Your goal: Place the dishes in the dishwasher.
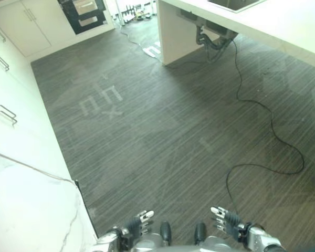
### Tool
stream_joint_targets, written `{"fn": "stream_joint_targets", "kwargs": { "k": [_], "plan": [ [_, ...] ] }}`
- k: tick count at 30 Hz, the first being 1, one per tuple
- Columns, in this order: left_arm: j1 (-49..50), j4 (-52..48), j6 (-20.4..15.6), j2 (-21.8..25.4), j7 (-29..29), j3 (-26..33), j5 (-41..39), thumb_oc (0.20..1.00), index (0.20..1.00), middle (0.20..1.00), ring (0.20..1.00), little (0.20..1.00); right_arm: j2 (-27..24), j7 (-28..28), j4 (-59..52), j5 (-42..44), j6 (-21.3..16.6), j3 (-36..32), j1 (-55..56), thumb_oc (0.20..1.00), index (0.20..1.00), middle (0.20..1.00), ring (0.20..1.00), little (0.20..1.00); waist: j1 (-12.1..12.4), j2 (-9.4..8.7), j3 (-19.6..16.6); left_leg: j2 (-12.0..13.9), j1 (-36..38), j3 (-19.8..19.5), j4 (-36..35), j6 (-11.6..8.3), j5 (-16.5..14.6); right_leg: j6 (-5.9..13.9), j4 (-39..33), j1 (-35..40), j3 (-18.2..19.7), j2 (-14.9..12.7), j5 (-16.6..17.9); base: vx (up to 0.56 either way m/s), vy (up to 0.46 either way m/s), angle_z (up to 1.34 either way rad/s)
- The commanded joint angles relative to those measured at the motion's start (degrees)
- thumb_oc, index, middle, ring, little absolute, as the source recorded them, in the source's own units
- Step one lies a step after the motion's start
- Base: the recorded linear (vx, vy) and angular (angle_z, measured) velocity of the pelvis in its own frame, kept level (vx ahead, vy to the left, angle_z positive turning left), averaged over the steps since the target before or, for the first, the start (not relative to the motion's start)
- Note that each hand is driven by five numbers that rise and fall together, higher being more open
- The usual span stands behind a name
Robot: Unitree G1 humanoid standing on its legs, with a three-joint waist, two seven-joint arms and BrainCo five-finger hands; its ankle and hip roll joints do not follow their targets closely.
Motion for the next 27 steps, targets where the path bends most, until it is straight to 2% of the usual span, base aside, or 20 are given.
{"fn": "stream_joint_targets", "kwargs": {
  "k": [1,3,7,8,9,10,11,12,16,19,20,22,24,27],
  "plan": [
    [-2.74,2.2,-2.09,-0.51,-1.88,-0.32,1.32,1.0,1.0,1.0,1.0,1.0,-1.22,1.52,-0.03,0.8,-2.39,0.51,-1.85,1.0,1.0,1.0,1.0,1.0,-0.33,0.33,-1.59,2.27,0.73,2.98,2.48,-2.59,-6.8,4.44,0.73,1.17,-1.07,-3.2,-5.45,0.0,0.0,0.0],
    [-2.67,1.89,-1.84,-0.52,-1.83,-0.65,0.6,1.0,1.0,1.0,1.0,1.0,-1.22,1.89,-0.34,0.88,-2.28,0.58,-1.76,1.0,1.0,1.0,1.0,1.0,-0.39,0.22,-1.67,2.29,0.81,3.0,2.62,-2.56,-6.95,4.41,0.8,1.25,-1.02,-3.16,-5.51,0.0,0.0,0.0],
    [-2.3,1.73,-3.97,-0.75,1.71,-0.18,0.08,1.0,1.0,1.0,1.0,1.0,-1.38,5.78,-0.67,1.76,-3.41,0.73,-1.64,1.0,1.0,1.0,1.0,1.0,-0.4,0.01,-1.9,2.38,1.12,3.13,2.99,-2.58,-7.29,4.37,0.86,1.64,-0.93,-3.08,-5.74,0.01,-0.006,0.0],
    [-2.22,1.6,-6.93,-0.62,7.77,-0.07,3.42,1.0,1.0,1.0,1.0,1.0,-1.19,5.71,-1.07,4.42,-4.94,1.08,-1.43,1.0,1.0,1.0,1.0,1.0,-0.36,-0.17,-2.03,2.42,1.27,3.19,3.16,-2.63,-7.4,4.35,0.9,1.83,-0.99,-3.05,-5.82,0.04,-0.033,0.01],
    [-2.19,1.69,-7.32,-0.61,11.66,-0.09,5.09,1.0,1.0,1.0,1.0,1.0,-1.25,4.95,-1.51,5.02,-6.09,1.07,-1.29,1.0,1.0,1.0,1.0,1.0,-0.35,-0.29,-2.1,2.46,1.32,3.19,3.33,-2.66,-7.51,4.34,0.9,1.99,-1.03,-3.03,-5.9,0.05,-0.039,0.01],
    [-2.23,1.75,-7.41,-0.66,13.52,-0.08,4.93,1.0,1.0,1.0,1.0,1.0,-1.21,4.83,-1.95,5.03,-6.84,1.02,-1.21,1.0,1.0,1.0,1.0,1.0,-0.37,-0.36,-2.14,2.43,1.36,3.12,3.48,-2.67,-7.58,4.37,0.93,2.08,-1.02,-3.01,-5.92,0.04,-0.037,0.01],
    [-2.37,1.64,-9.23,-0.93,14.12,0.4,3.19,1.0,1.0,1.0,1.0,1.0,-1.15,5.45,-2.67,5.31,-7.8,0.94,-0.89,1.0,1.0,1.0,1.0,1.0,-0.48,-0.52,-2.26,2.43,1.5,3.2,3.51,-2.68,-7.7,4.31,0.91,2.2,-1.01,-2.97,-5.99,0.03,-0.03,0.0],
    [-2.39,1.13,-9.59,-1.06,13.01,0.86,2.42,1.0,1.0,1.0,1.0,1.0,-1.31,6.12,-3.22,5.29,-7.59,1.08,-0.77,1.0,1.0,1.0,1.0,1.0,-0.58,-0.59,-2.29,2.49,1.68,3.4,3.47,-2.67,-7.84,4.22,0.89,2.31,-1.02,-2.92,-6.1,0.03,-0.067,0.02],
    [-0.14,-1.3,-11.67,-2.58,10.98,1.59,-0.92,1.0,1.0,1.0,1.0,1.0,-1.35,7.65,-5.07,5.04,-13.02,1.33,0.98,1.0,1.0,1.0,1.0,1.0,-0.92,-0.97,-3.34,3.55,2.45,3.93,2.5,-3.63,-7.44,4.34,0.66,2.87,-2.08,-2.51,-6.29,0.08,-0.1,0.03],
    [0.89,-1.99,-12.1,-2.69,9.34,2.79,-2.98,1.0,1.0,1.0,1.0,1.0,-1.52,8.03,-5.35,5.15,-14.31,1.04,1.81,1.0,1.0,1.0,1.0,1.0,-1.06,-0.96,-4.12,4.21,2.61,4.19,2.07,-4.25,-7.13,4.4,0.37,3.16,-2.16,-2.45,-6.31,0.11,-0.077,0.01],
    [1.08,-2.31,-12.3,-2.62,9.26,3.15,-2.51,1.0,1.0,1.0,1.0,1.0,-1.6,8.0,-5.57,5.39,-14.58,1.16,2.0,1.0,1.0,1.0,1.0,1.0,-1.04,-0.86,-4.02,4.44,2.91,4.39,1.9,-4.43,-7.08,4.38,0.37,3.48,-2.16,-2.39,-6.47,0.06,-0.068,0.01],
    [1.05,-3.42,-14.92,-2.1,9.28,3.65,-1.57,1.0,1.0,1.0,1.0,1.0,-1.82,7.63,-6.24,5.9,-14.52,1.4,2.15,1.0,1.0,1.0,1.0,1.0,-1.06,-0.72,-4.08,4.78,2.77,4.7,1.89,-4.7,-6.78,4.23,0.37,3.58,-2.16,-2.21,-6.52,0.04,-0.067,0.01],
    [0.82,-5.47,-16.57,-1.29,11.74,3.88,-2.09,1.0,1.0,1.0,1.0,1.0,-2.09,6.77,-7.46,6.2,-14.53,1.94,2.17,1.0,1.0,1.0,1.0,1.0,-1.06,-0.57,-4.07,5.06,2.64,4.88,1.76,-4.89,-6.4,3.86,0.44,3.71,-1.97,-1.79,-6.8,0.04,-0.067,0.01],
    [0.68,-7.93,-16.47,-0.85,12.48,5.16,-6.24,1.0,1.0,1.0,1.0,1.0,-2.14,5.55,-9.51,7.58,-13.79,2.47,2.24,1.0,1.0,1.0,1.0,1.0,-1.05,-0.66,-3.97,5.3,2.5,4.78,2.06,-4.91,-6.23,3.13,0.88,3.93,-1.53,-1.01,-7.37,0.04,-0.076,0.01]
  ]
}}
